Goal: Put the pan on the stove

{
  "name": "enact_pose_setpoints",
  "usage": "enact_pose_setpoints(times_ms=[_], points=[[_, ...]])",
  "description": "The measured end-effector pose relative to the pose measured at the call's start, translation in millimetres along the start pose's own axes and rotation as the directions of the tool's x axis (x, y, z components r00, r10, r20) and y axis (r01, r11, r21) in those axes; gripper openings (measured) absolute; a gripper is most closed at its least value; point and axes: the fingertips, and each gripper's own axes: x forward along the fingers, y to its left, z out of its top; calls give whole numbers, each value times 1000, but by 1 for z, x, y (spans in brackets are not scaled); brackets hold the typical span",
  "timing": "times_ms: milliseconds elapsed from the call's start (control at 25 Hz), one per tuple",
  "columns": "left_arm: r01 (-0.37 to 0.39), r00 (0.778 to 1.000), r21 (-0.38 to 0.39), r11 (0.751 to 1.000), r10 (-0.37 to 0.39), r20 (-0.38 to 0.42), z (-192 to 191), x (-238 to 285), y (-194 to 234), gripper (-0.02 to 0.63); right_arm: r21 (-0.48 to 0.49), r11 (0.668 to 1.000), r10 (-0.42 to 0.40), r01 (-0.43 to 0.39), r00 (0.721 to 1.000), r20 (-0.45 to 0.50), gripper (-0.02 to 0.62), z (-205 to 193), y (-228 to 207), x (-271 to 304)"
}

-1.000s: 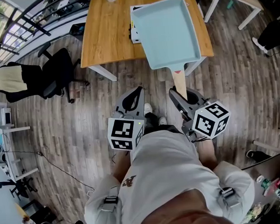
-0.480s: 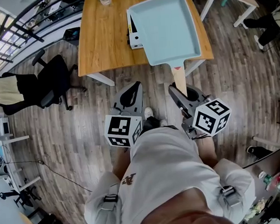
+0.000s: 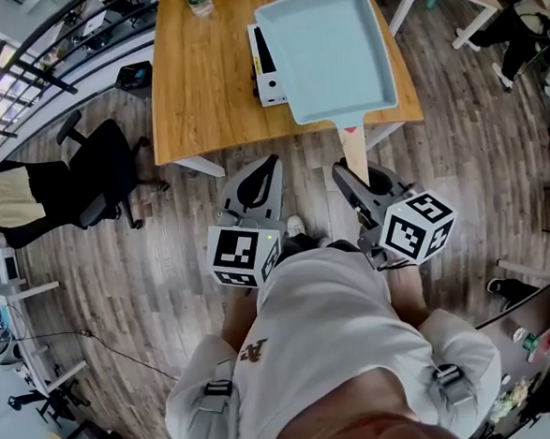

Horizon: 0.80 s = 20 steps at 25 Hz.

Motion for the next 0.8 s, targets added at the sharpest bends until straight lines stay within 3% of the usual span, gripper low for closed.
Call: enact_pose_setpoints(times_ms=[320,800], points=[[29,997,32,999,-31,69,16,14,13,18,-1,1000,-22,22,1000,21,80,14,-4,14],[-14,995,64,998,8,101,28,60,25,18,9,1000,11,-11,1000,8,80,41,-41,39]])
